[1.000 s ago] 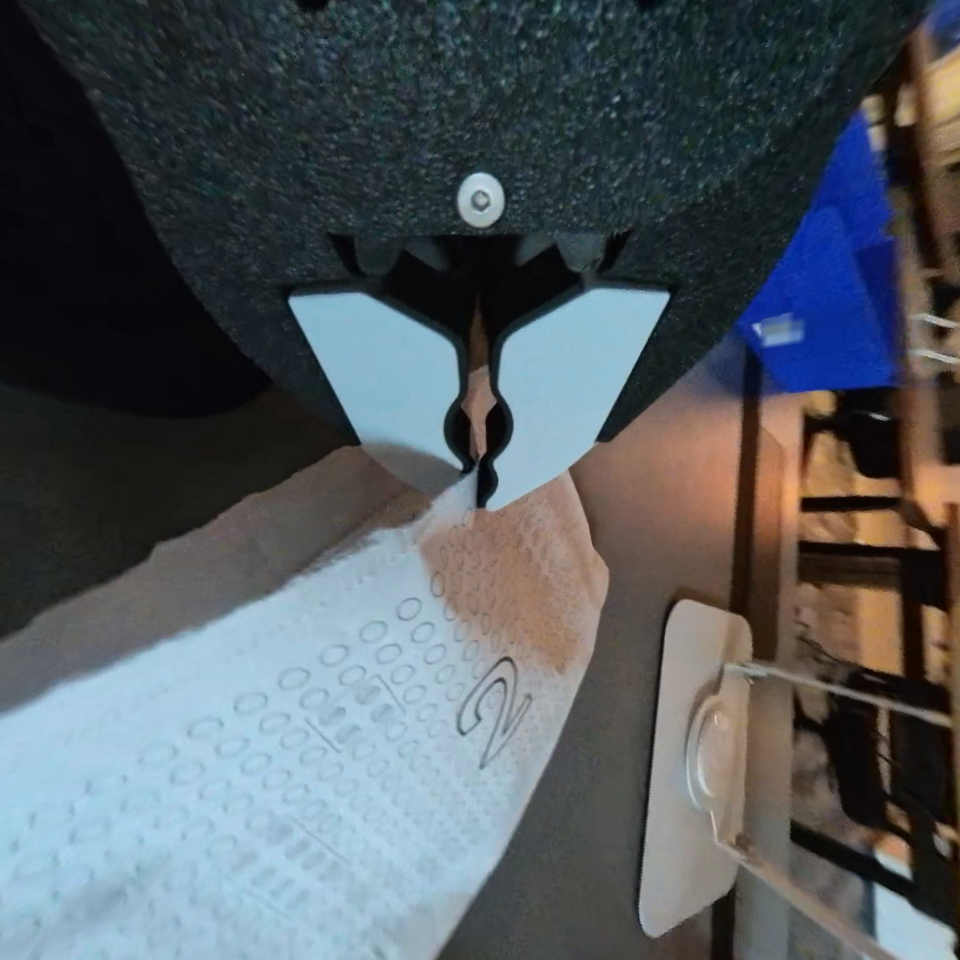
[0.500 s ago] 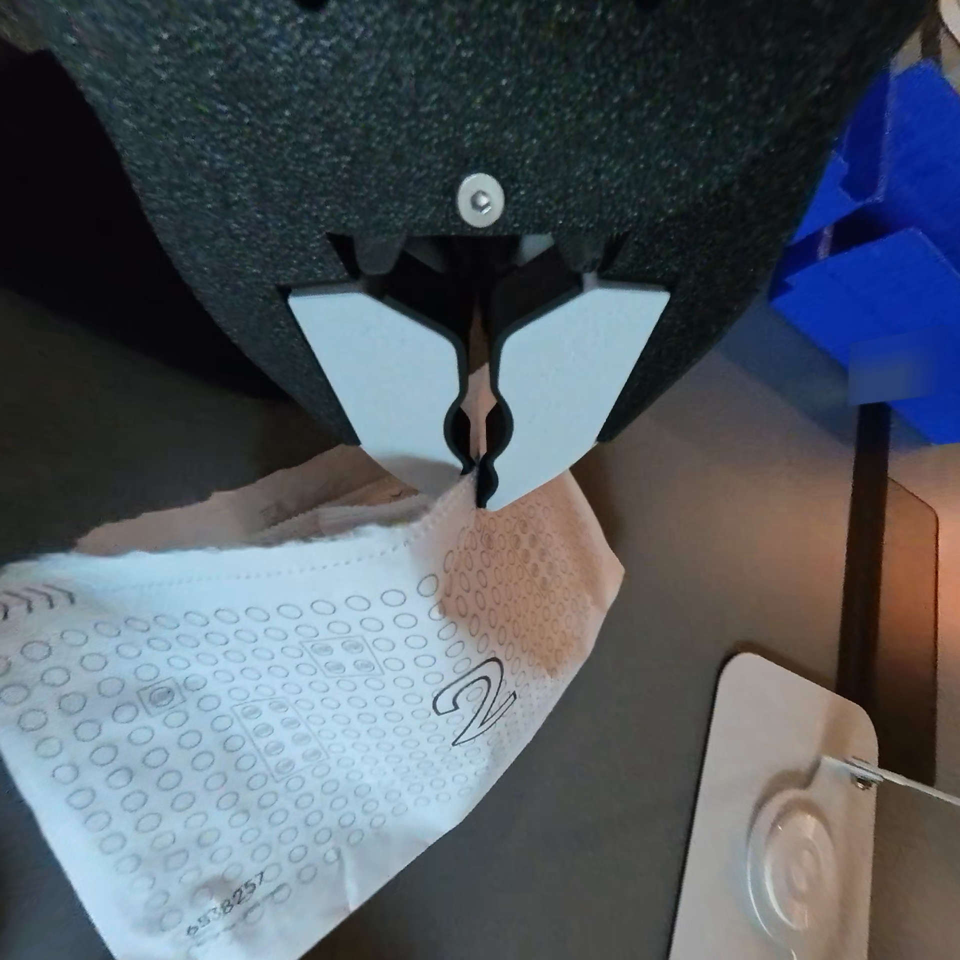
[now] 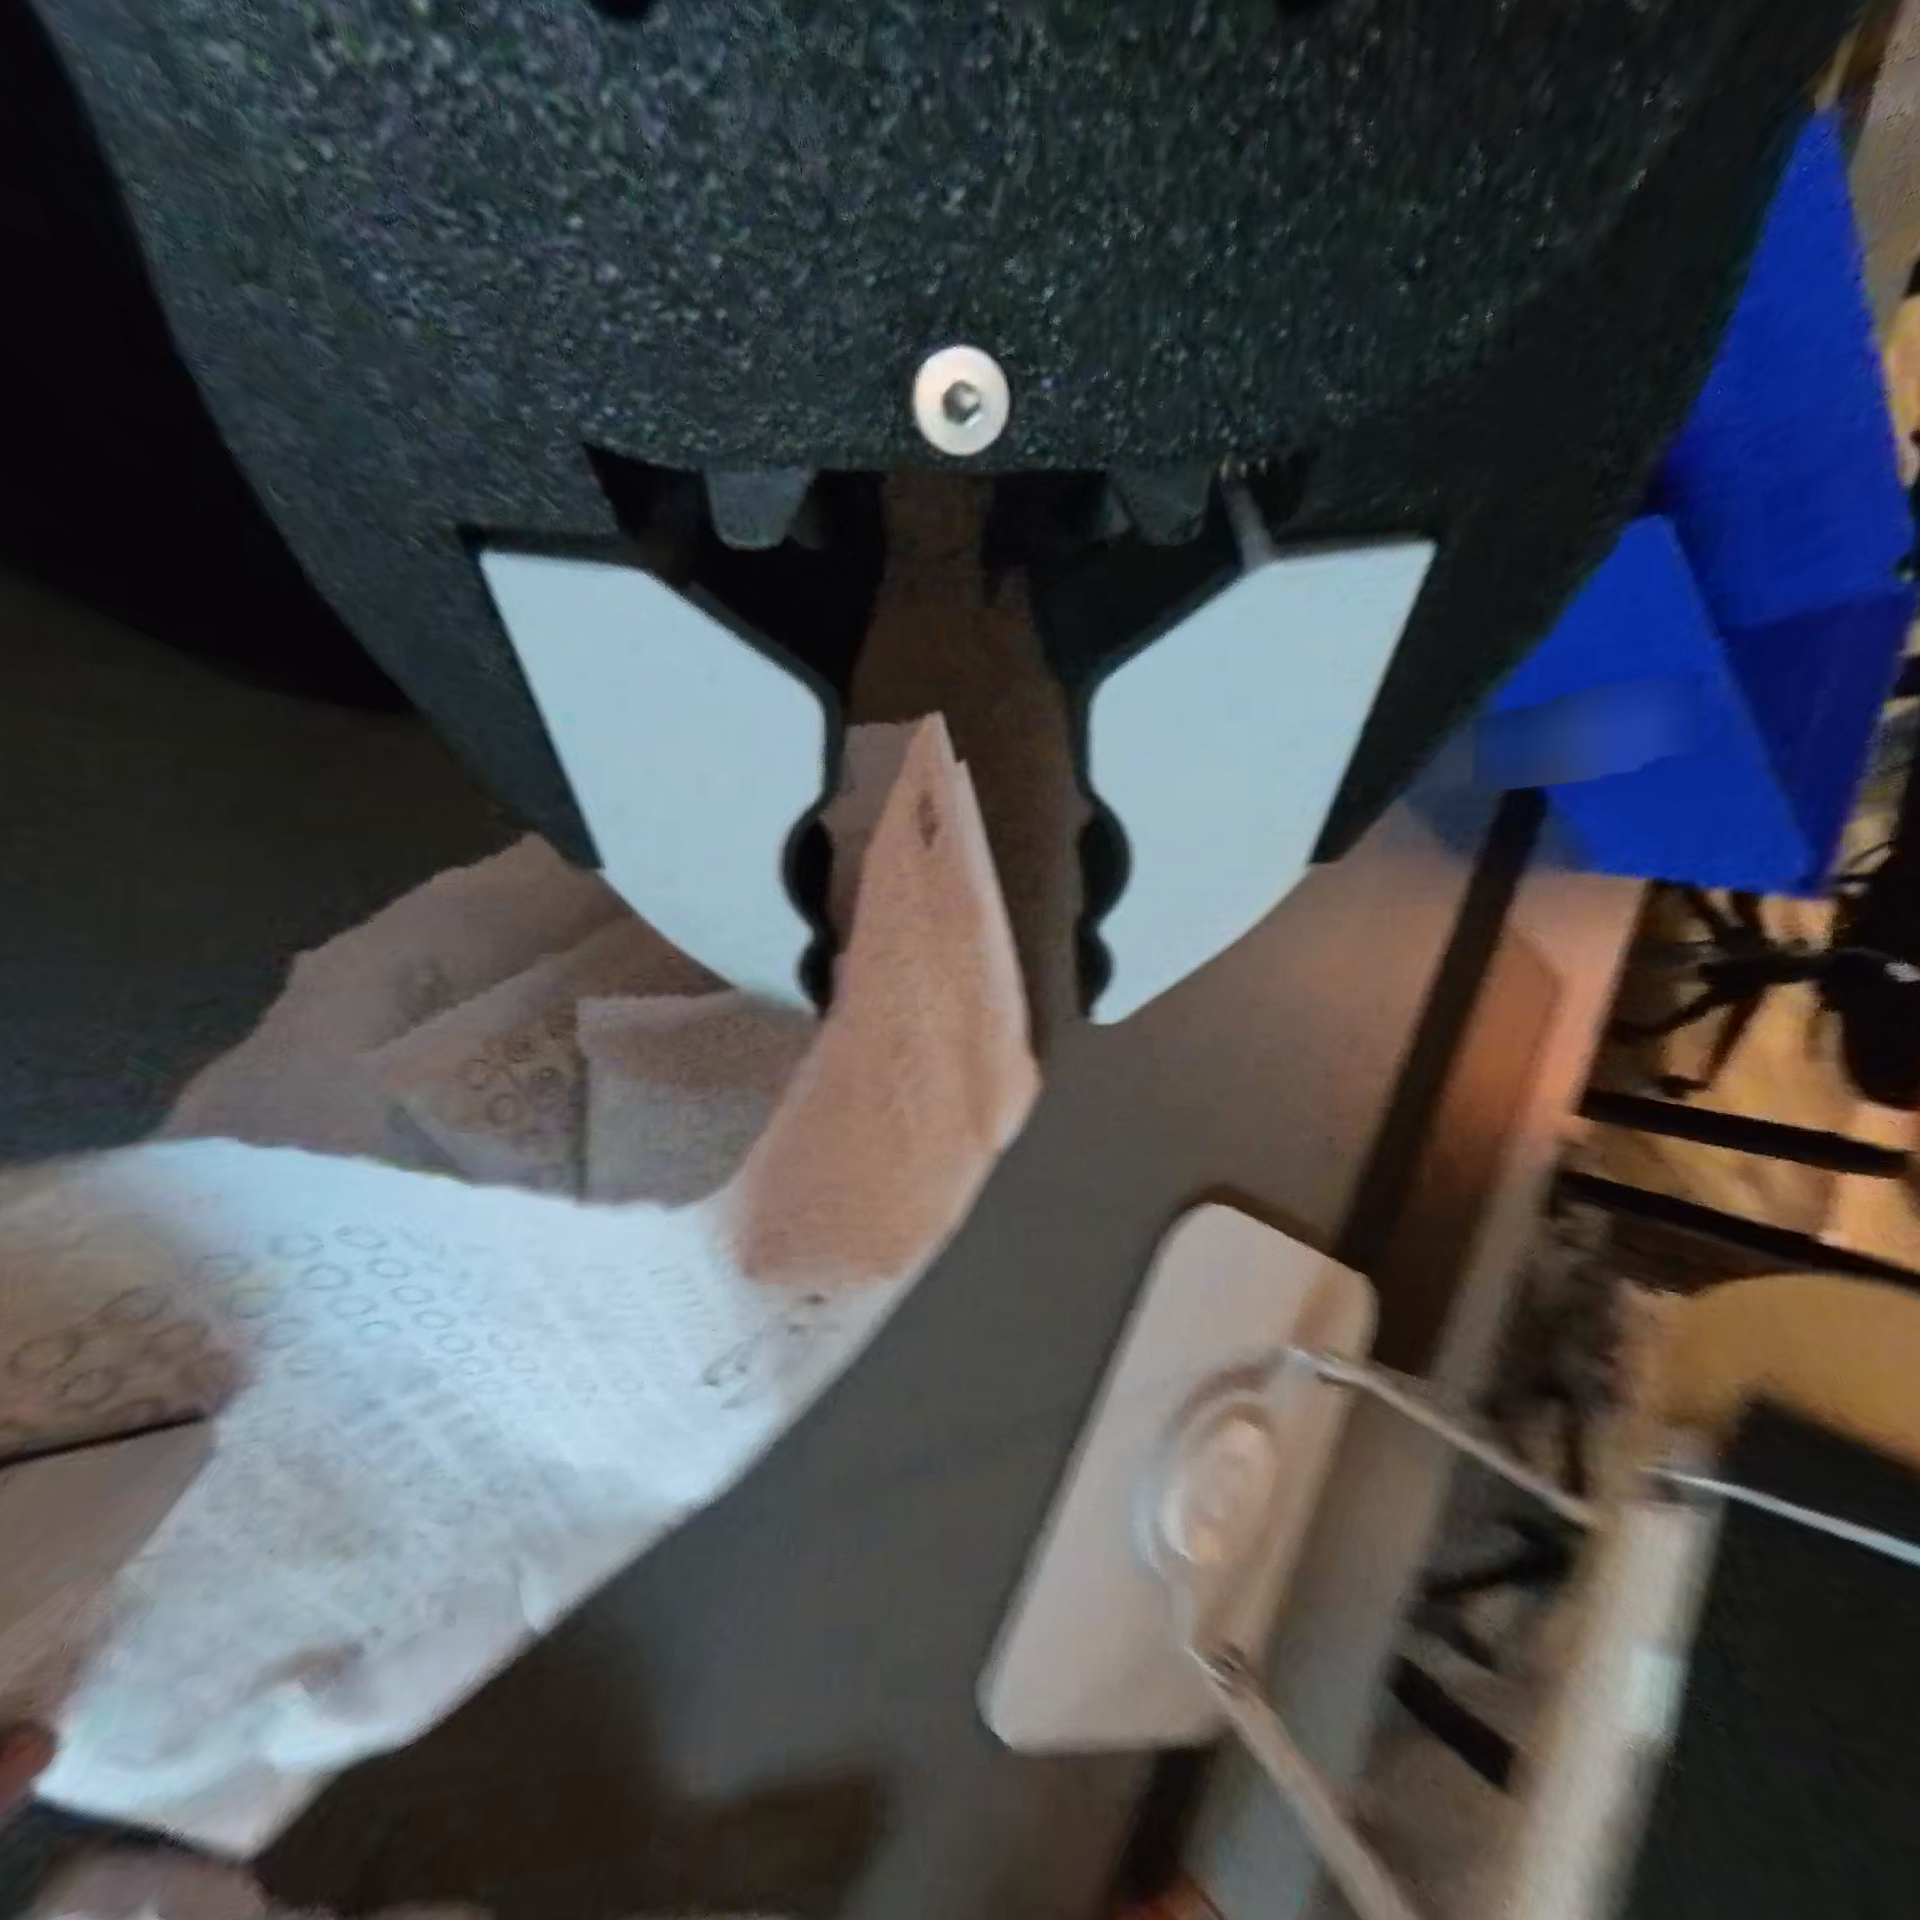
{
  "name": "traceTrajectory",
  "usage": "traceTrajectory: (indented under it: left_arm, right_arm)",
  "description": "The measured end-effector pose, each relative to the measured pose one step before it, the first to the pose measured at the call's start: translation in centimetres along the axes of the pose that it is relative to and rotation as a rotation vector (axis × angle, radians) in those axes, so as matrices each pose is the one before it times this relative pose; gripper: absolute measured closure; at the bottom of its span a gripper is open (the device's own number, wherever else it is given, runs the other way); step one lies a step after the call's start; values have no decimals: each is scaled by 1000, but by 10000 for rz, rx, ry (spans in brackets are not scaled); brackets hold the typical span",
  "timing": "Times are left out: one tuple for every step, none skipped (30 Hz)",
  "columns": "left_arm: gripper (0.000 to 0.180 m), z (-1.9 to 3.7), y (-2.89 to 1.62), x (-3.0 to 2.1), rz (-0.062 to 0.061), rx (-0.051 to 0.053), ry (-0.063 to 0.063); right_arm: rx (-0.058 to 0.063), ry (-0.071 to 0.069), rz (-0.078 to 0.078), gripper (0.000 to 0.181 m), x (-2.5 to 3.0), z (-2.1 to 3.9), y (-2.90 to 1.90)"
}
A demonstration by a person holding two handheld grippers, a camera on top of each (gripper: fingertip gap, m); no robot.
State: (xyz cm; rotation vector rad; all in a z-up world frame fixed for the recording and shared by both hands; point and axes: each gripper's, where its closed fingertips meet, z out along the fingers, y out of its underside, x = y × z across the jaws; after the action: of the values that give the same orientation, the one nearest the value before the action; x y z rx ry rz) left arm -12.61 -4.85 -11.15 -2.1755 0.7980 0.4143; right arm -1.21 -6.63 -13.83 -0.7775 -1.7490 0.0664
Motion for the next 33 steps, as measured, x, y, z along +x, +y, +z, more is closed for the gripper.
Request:
traceTrajectory:
  left_arm:
    - [124,-835,-216,-959,-307,587,-548]
    - [115,-928,-196,-800,-384,605,-521]
    - [110,-960,-181,-587,-500,553,-474]
    - [103,-1089,-148,-589,-619,543,-533]
    - [100,-1116,-171,-425,-684,561,-512]
    - [97,-1127,-179,-283,-773,567,-502]
    - [96,-1061,-179,-36,-814,573,-410]
    - [96,-913,1,463,-766,463,-124]
    - [98,-677,319,977,-683,249,158]
    - [98,-384,710,1355,-629,-15,315]
    - [95,-65,1070,1660,-480,-255,428]
    - [88,232,1273,1643,-300,-433,338]
    - [81,442,1201,1510,-122,-406,185]
    - [75,486,1048,1346,26,-356,93]
    - [70,720,760,1209,97,-254,-70]
    - [68,521,572,877,107,-158,-163]
    - [66,703,489,1082,126,-184,-36]
    - [65,507,730,539,551,-505,-238]
    - [60,352,390,3,667,-419,-484]
    - [61,164,-179,323,281,-86,-86]
    - [67,21,-357,854,-45,-45,434]
    - [71,14,-470,818,-393,-20,531]
    - [76,42,-369,374,-344,-75,291]
    - [80,117,-208,-236,-70,-111,-57]
    - [85,218,-97,-600,57,-129,-232]
    - [89,340,-102,-570,-24,-69,-159]
    - [95,431,-95,-266,-69,-46,40]
    - [95,472,26,-181,38,-85,46]
    - [95,431,94,-326,235,-104,-155]
    - [95,457,128,-344,388,-28,-220]
    - [96,402,263,-284,365,-80,-200]
    - [100,258,217,-244,227,-63,-166]
    - [116,-56,-182,-173,43,229,-22]
  right_arm:
    - [74,7,673,179,912,-184,263]
    - [73,-31,636,179,851,-224,219]
    - [60,-94,717,179,743,-226,150]
    - [64,-70,705,179,686,-227,76]
    - [50,-77,677,179,550,-207,36]
    - [79,-58,699,179,418,-158,-45]
    - [51,-33,748,179,326,-119,-32]
    - [62,-15,712,179,181,-79,-55]
    - [116,-26,649,179,-21,-65,-143]
    - [50,35,586,179,-78,-22,-98]
    - [28,122,648,179,-48,-4,-101]
    - [54,26,656,179,-243,5,-152]
    - [74,-7,649,179,-328,35,-154]
    - [86,38,744,179,-261,77,-122]
    - [91,-47,675,179,-400,118,-93]
    - [91,147,589,179,-146,120,-62]
    - [141,237,434,179,-38,112,-125]
    - [125,217,297,179,-93,122,-125]
    - [116,201,197,178,-141,119,-95]
    - [108,179,184,179,-144,123,-146]
    - [41,80,159,179,-296,151,-17]
    - [-37,-10,43,179,-372,144,-12]
    - [-35,53,-4,178,-284,177,-80]
    - [-11,43,96,179,-249,255,-201]
    - [-41,-33,244,179,-244,238,-196]
    - [-42,-128,414,179,-118,329,-182]
    - [-18,-158,473,178,-257,203,-158]
    - [35,-148,408,178,-276,173,-131]
    - [25,-166,163,178,-366,145,-15]
    - [15,21,-145,178,-228,173,-16]
    - [49,104,-324,178,-188,59,60]
    - [46,89,-304,178,-202,52,51]
    - [8,80,-231,178,-120,-48,154]
